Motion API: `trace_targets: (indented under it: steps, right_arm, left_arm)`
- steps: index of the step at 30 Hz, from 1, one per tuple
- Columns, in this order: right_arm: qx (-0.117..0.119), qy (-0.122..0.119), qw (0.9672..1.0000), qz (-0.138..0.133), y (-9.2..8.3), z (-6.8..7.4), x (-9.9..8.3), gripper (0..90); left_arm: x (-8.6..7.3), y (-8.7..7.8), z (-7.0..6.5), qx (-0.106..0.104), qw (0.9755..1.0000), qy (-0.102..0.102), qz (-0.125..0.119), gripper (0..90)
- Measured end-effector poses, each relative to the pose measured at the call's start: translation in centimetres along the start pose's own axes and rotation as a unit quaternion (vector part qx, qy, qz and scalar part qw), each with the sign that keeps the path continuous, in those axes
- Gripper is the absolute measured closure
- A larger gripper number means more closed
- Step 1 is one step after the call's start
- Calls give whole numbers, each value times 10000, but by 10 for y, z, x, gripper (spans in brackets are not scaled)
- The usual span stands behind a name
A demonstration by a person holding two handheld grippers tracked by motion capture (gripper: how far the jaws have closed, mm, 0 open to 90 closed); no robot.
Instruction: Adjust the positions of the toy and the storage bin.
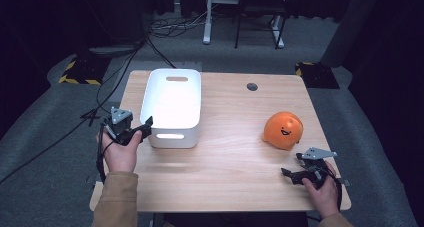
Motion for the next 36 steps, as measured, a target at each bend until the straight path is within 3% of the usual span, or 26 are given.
trace_targets:
  steps: [7,13,16,17,20,27,32,36]
  right_arm:
    - [0,2,10000,1,0,0,0,85]
    - [0,5,10000,-1,0,0,0,85]
    - [0,3,10000,0,0,0,0,85]
    - [0,1,10000,0,0,0,0,85]
    - [-2,-3,10000,4,0,0,0,85]
    - [1,2,10000,2,0,0,0,85]
    - [0,1,10000,1,0,0,0,85]
    - [1,2,10000,0,0,0,0,85]
  left_arm:
    - [0,7,1,-72,9998,-153,-88,283]
    - [0,11,0,-56,9999,-85,-50,285]
    - [0,14,-2,-47,9998,-158,-82,288]
    - [-2,16,-2,3,10000,-75,-26,295]
    - [-2,15,-5,-147,9998,-112,17,306]
    - [-3,11,-14,-476,9988,5,-65,451]
    - [-5,8,-17,-459,9989,68,-5,450]
    - [-8,2,-24,-569,9983,87,70,457]
Point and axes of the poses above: each handheld gripper's, and its own axes: y roughly forward along the jaws, x roughly out of its top, z roughly to its left, the point moved 8 cm from there along y, roughly forward along the jaws, and after that the axes turned 14 degrees about x, right-handed, at the moved point
